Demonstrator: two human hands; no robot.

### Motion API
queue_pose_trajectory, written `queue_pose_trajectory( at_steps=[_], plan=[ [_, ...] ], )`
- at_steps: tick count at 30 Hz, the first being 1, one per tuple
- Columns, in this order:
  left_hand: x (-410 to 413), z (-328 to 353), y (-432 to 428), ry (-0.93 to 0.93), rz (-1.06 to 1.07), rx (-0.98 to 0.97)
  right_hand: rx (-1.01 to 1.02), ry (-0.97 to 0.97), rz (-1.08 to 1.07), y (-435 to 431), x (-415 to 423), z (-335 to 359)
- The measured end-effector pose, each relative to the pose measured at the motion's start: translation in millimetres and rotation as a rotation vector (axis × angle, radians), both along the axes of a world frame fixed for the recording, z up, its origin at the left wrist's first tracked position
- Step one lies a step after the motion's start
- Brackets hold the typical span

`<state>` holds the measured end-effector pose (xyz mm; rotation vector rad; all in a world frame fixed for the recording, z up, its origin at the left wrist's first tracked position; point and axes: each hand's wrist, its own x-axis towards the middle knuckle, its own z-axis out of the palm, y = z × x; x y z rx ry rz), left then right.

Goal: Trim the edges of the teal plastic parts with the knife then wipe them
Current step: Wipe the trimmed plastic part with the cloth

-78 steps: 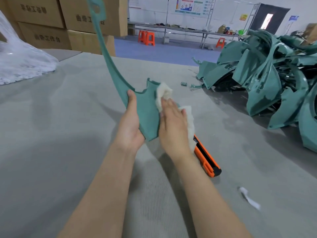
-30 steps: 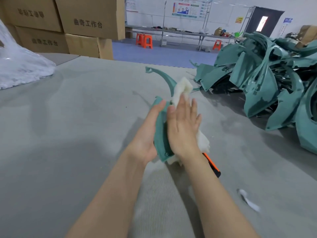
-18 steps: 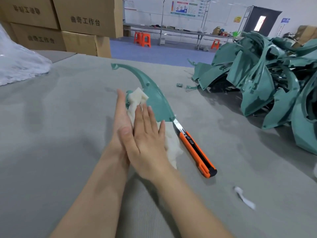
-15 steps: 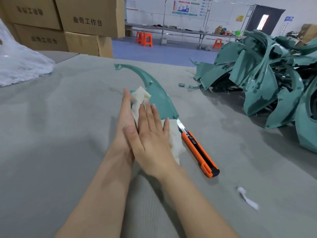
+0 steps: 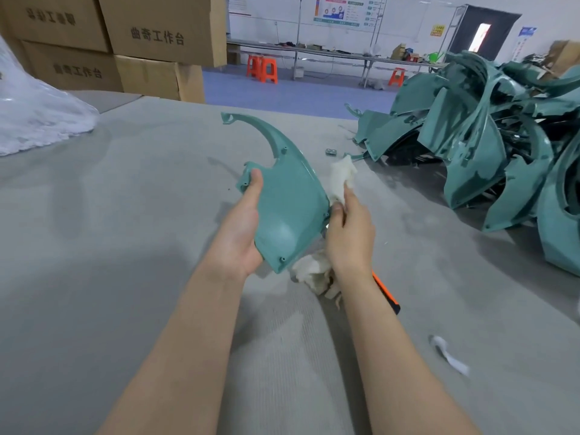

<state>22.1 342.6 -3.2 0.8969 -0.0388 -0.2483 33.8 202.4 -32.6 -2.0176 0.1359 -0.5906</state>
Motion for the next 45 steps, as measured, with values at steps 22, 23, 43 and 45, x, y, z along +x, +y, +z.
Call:
queue_pose_trajectory(
  at_steps=[22,23,43,45],
  plan=[
    [8.5,-3.3,21.2,-0.070,0.237,-0.287,-0.441,-0.328,0.344,66.3,-51.1,5.4],
    [8.5,-2.7,21.6,-0.075,0.250,-0.299,-0.426,-0.322,0.324,65.3,-49.1,4.9],
    [-5.6,12.8,-4.1,-0.055,0.414,-0.073,0.275,0.037,0.381,60.3,-44.0,13.9],
    [-7.0,12.8,-7.9,-0.050,0.400,-0.035,0.411,0.105,0.441,55.9,-41.5,13.2]
  ],
)
